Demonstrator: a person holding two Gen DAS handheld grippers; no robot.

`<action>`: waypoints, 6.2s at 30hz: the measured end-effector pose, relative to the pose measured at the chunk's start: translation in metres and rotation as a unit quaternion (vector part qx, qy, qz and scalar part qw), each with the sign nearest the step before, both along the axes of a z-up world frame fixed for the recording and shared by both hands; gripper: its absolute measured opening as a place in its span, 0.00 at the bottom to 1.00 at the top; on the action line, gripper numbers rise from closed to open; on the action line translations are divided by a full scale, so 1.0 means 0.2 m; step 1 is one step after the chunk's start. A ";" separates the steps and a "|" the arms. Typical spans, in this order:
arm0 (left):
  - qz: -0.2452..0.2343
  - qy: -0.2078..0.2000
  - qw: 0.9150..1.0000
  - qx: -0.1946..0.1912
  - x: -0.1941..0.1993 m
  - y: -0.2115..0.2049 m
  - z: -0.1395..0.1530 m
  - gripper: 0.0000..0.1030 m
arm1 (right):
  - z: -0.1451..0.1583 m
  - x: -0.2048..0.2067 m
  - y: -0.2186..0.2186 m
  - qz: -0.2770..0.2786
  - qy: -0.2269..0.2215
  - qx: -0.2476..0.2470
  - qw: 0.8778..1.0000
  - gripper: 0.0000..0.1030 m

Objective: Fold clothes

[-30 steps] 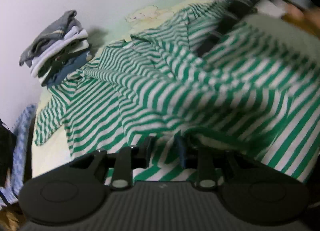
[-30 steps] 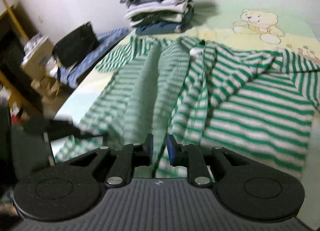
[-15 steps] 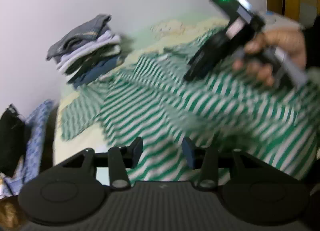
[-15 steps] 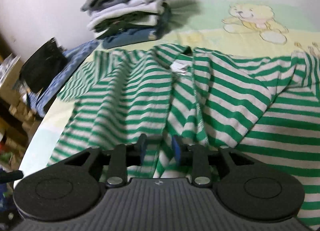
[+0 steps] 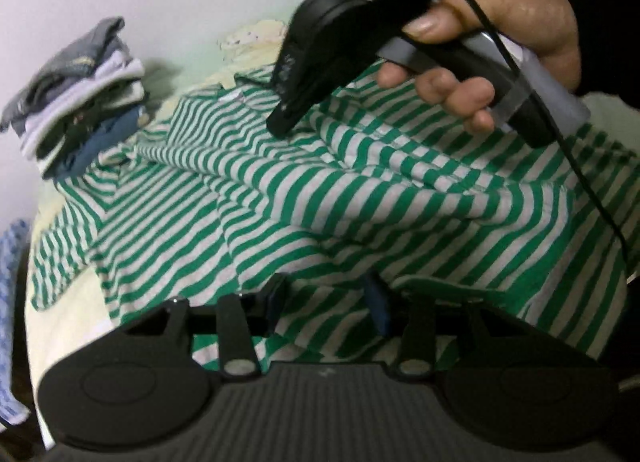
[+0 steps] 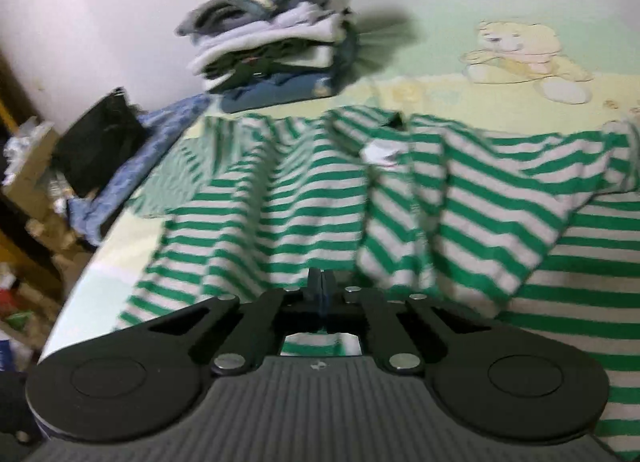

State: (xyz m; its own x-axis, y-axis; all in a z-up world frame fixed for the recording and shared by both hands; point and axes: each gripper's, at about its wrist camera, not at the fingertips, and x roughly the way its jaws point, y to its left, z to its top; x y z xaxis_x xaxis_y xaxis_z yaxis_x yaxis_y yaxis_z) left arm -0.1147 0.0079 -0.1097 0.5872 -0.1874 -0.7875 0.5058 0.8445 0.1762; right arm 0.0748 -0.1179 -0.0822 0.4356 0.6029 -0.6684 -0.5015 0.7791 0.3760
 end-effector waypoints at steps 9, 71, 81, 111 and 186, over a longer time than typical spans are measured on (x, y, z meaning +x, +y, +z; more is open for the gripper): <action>-0.006 0.004 1.000 -0.012 0.02 0.02 0.01 0.52 | -0.04 0.01 0.04 -0.011 0.011 -0.015 1.000 0.07; -0.062 -0.011 0.998 0.028 0.02 0.04 0.07 0.63 | 0.04 -0.61 -0.30 0.048 0.042 -0.140 0.988 0.06; -0.090 0.007 0.995 0.034 -0.10 0.02 0.10 0.66 | 0.11 -0.69 -0.40 0.068 0.031 -0.197 0.978 0.21; 0.019 -0.023 0.999 -0.021 0.22 0.24 0.24 0.69 | 0.17 -0.22 -0.29 -0.058 -0.030 -0.102 0.993 0.32; -0.005 -0.037 0.999 0.004 0.27 0.06 0.24 0.46 | 0.01 -0.16 -0.36 -0.140 -0.017 -0.102 0.985 0.25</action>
State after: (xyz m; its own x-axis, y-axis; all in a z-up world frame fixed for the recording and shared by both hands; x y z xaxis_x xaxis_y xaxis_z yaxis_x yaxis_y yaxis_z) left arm -0.0602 0.0191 -0.0608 0.6423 -0.1874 -0.7432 0.4990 0.8382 0.2199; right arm 0.0432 -0.1892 -0.0806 0.5901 0.3118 -0.7447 -0.2670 0.9459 0.1845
